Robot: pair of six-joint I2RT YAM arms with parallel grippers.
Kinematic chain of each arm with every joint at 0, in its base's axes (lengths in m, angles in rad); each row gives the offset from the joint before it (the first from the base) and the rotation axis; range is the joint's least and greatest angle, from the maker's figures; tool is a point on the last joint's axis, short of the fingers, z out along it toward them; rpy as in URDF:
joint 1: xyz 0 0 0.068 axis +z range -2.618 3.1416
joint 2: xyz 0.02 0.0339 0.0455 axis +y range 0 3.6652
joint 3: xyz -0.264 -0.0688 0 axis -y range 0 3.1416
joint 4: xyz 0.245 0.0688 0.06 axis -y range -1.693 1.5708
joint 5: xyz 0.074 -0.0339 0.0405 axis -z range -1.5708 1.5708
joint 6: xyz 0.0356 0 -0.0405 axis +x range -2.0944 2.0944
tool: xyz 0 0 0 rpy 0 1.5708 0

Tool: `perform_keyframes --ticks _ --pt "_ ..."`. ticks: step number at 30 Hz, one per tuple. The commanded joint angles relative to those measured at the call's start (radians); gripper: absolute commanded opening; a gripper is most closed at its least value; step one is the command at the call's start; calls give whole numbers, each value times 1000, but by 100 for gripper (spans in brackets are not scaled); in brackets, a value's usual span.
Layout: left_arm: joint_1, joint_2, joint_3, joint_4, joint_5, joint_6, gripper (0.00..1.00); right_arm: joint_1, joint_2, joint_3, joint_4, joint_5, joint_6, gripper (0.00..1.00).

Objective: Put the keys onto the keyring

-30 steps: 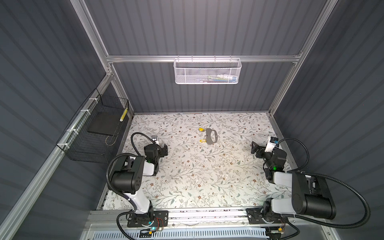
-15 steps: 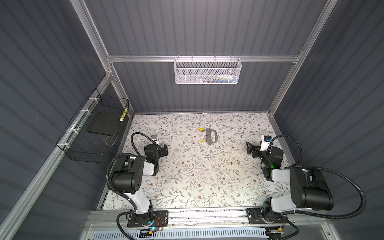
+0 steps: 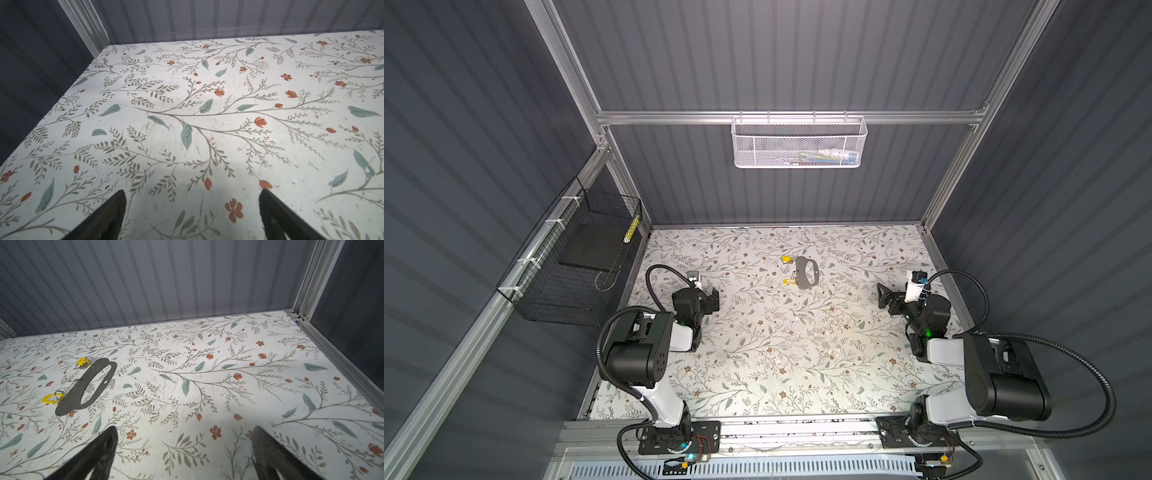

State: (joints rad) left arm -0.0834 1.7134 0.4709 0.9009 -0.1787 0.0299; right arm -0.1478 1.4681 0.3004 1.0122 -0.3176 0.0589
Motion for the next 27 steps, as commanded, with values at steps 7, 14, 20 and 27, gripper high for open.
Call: perform_keyframes --ticks 7,14,20,27 --pt "10 3 7 0 -2 -8 100 4 -3 11 0 8 -13 99" --pt "10 2 6 0 -1 -8 100 4 -2 12 -1 8 -13 99" --pt "10 2 6 0 -2 -9 100 24 3 29 -32 42 -25 99" --pt "10 3 6 0 -2 -10 100 24 -8 14 -14 46 -25 99"
